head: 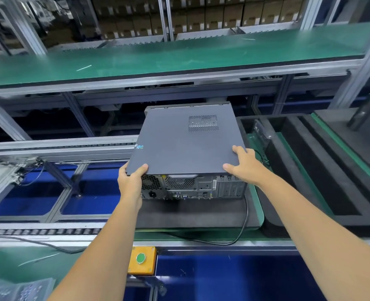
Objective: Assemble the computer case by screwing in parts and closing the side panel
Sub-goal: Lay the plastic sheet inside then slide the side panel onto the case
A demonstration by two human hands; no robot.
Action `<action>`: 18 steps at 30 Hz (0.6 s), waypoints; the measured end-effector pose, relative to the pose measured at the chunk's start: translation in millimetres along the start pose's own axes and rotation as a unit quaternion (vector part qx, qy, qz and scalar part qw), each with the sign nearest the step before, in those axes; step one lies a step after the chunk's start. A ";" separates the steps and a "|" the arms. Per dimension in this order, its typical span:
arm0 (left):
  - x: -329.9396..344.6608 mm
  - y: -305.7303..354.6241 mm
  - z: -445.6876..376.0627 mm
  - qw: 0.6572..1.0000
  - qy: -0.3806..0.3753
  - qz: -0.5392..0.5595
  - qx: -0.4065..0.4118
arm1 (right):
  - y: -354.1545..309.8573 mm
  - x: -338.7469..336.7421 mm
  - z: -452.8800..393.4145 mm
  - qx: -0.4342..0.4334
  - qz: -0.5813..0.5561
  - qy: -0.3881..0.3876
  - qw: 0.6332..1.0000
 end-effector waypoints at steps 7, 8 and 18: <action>0.7 6.1 -4.1 0.987 0.126 -0.082 0.049 | -5.3 -6.7 -9.1 0.014 0.093 -0.064 0.994; -0.3 9.4 -6.7 0.980 0.161 -0.100 0.053 | -8.8 -9.0 -11.9 0.016 0.106 -0.061 0.992; 0.9 23.4 -22.8 0.929 0.284 -0.236 0.021 | -13.3 -16.5 -20.6 -0.007 0.192 -0.060 0.980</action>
Point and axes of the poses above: each hand's wrist, its own z-axis away from the middle knuckle, its own x-axis out of the palm, y = z × x, the point moved 5 cm from there along -z, towards the middle knuckle, and after that the axes turned 3 degrees about -y, right-handed, at the moved point
